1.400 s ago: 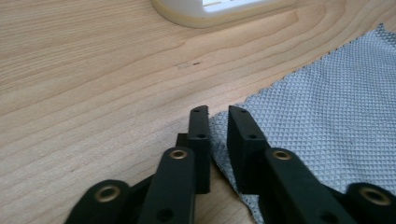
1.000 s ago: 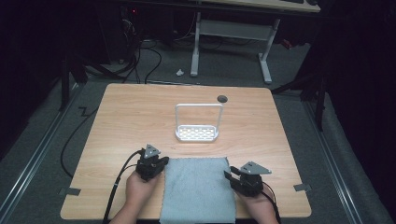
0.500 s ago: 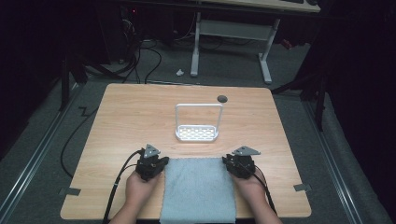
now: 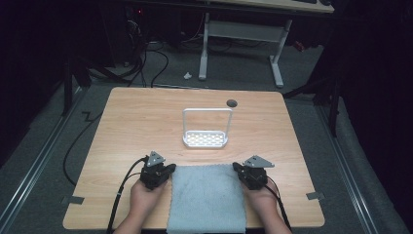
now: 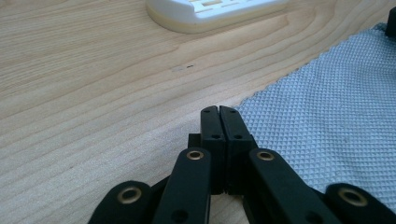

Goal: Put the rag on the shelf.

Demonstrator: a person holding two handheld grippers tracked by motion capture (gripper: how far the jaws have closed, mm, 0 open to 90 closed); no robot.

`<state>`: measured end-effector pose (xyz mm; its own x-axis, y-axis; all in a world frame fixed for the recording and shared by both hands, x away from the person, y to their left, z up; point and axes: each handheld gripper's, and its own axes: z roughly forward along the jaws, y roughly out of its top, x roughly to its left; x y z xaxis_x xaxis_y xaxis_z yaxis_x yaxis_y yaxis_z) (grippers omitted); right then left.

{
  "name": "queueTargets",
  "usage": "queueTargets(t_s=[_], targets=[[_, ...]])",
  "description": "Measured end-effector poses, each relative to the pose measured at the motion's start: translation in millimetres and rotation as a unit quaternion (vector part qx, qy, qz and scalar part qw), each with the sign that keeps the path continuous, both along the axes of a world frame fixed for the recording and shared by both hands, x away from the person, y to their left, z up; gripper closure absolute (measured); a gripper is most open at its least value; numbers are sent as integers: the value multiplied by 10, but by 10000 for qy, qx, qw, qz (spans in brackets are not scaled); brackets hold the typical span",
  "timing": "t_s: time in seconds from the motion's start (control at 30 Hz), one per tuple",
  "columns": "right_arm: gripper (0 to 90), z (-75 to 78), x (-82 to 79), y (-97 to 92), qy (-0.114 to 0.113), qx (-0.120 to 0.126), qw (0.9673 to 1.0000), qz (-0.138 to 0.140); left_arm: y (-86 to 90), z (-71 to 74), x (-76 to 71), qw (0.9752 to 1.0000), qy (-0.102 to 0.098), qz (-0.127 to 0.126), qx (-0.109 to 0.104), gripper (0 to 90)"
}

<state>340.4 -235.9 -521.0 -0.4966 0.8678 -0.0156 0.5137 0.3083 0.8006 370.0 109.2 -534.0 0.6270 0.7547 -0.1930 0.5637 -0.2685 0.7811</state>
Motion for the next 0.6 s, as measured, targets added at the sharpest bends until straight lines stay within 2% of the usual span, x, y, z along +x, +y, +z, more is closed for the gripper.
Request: queueTargets(t_s=[0.17,0.4,0.47,0.6], targets=[[899,41,-82,-7,-150,88,9998,85,33,30,-74,9992,-347,-115,-185,892],[899,134,-157,-10,-427,166,9988,162,92,78,-115,9974,-505,7,-519,893],[899,169,-175,-25,-533,214,9982,171,102,106,-133,9965,-558,13,-629,893],[899,255,-220,-40,-768,283,9965,170,114,195,-189,9937,-797,87,-782,893]])
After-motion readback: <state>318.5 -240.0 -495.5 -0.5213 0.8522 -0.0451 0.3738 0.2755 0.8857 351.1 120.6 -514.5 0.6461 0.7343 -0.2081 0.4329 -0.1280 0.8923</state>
